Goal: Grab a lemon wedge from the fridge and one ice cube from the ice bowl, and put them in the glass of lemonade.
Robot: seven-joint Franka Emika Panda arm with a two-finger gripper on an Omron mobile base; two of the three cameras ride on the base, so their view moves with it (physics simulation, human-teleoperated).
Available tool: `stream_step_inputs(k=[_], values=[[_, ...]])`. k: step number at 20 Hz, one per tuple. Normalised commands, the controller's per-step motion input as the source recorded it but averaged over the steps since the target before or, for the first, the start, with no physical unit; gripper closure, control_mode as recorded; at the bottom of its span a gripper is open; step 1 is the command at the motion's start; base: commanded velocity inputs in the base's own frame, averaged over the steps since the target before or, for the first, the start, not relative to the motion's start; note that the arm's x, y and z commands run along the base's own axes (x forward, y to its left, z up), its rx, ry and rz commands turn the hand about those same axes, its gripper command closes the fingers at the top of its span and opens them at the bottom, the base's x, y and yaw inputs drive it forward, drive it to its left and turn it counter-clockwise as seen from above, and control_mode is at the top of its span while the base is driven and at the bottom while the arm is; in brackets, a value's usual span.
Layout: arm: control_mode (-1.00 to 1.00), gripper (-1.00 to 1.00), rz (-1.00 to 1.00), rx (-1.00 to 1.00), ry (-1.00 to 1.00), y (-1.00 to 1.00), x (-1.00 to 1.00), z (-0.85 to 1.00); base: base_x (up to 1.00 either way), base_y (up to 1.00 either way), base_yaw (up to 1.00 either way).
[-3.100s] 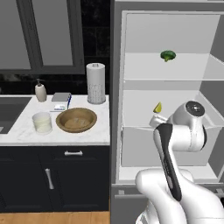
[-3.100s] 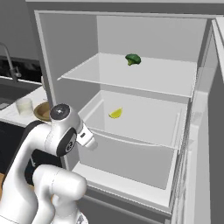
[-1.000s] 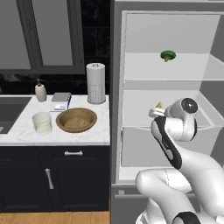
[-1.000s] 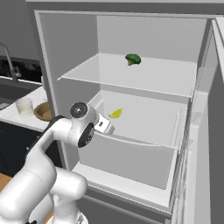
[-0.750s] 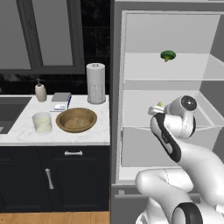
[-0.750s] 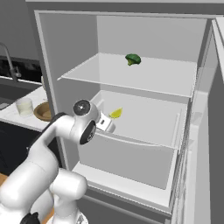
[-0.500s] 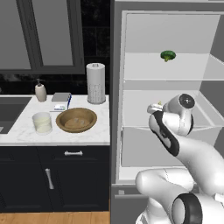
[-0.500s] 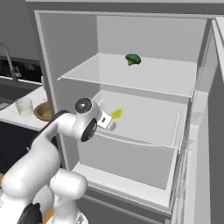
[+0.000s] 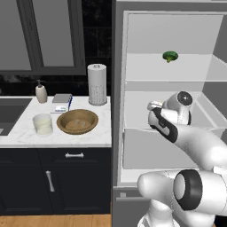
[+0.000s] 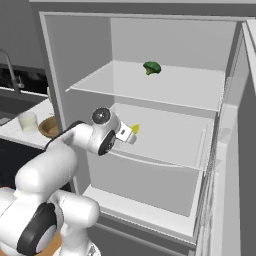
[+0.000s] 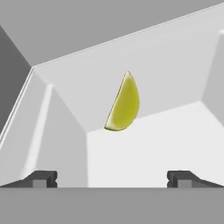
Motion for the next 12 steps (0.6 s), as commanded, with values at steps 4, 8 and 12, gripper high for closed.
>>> stream_step_inputs(k=[4,8,12], values=[[-1.0,-1.0,0.0,0.0,0.0,-0.22,0.42,-0.02,0.0,0.0,0.0],[-1.0,-1.0,0.0,0.0,0.0,-0.09,0.49,-0.09,0.0,0.0,0.0],[-1.0,-1.0,0.0,0.0,0.0,-0.05,0.52,-0.21,0.0,0.0,0.0]])
